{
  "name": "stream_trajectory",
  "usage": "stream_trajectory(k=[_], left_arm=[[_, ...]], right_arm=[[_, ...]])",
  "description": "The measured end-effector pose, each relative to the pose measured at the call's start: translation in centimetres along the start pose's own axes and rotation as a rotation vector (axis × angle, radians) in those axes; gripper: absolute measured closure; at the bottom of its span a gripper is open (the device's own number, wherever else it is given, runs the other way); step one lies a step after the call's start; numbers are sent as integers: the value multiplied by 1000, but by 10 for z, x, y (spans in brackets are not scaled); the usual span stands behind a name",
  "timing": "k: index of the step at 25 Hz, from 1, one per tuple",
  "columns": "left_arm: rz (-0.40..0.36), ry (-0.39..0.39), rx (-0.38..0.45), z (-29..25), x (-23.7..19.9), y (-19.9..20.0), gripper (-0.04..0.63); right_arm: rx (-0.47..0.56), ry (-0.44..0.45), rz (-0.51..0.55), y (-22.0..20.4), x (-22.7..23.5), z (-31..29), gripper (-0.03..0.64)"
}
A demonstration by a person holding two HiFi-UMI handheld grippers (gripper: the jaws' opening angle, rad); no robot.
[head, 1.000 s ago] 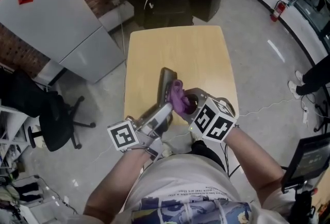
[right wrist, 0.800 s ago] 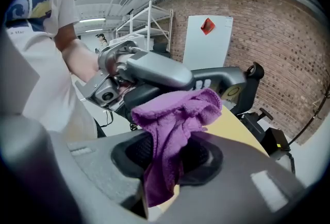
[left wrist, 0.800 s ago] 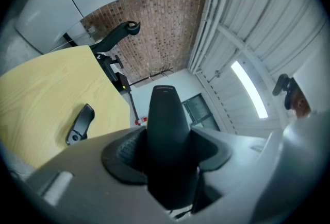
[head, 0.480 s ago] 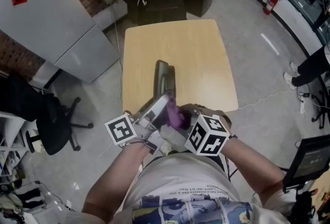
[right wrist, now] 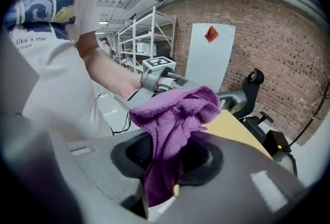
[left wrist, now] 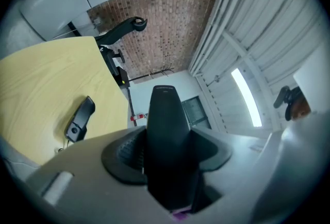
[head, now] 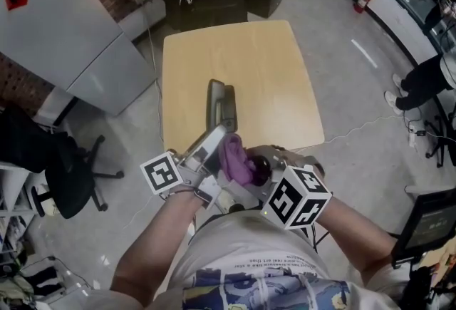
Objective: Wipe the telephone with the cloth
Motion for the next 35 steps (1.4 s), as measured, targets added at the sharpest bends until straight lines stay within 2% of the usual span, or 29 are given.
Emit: stream_trajectory(k=[3,6,10,13,16,20,22,29,32,35], left_arm=[[30,-24,1,-6,0,-1,344],[66,-36,9,-6,0,-5,344],[57,-47,34,-12,0,-4,344],[28,-3,69,-16,-6,0,344],[-68,98,95,-23,-15,8,344],[-292,329,108,-28,-36,15,342],[-366,439,109,-34,-51,15,343],[-539,749,99,-56,-111,18,342],[-605,851,73,-64,-131,22,342],[-647,917,54,-71,-142,27,342]], right_arm=[[-8,26,21,0,-6,-8,504],[-16,76,-2,-11,-20,-18,504],[-54,109,-38,-43,-17,-17,505],[-91,88,-97,-74,-5,-9,505],[-99,41,-160,-100,18,7,505],[-54,-14,-261,-118,41,23,504],[-28,-36,-293,-123,50,28,505],[22,-23,-330,-143,71,42,504],[39,-14,-337,-153,78,48,505],[44,0,-334,-162,90,50,504]])
Point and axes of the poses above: the fingertips, and each gripper's own axes: z backward along the fingers, x to its right, y out of its top, the point moved 7 cm from there along z, backward along the fingers, and after that the axes turned 13 degrees about z, right-handed, at the moved point
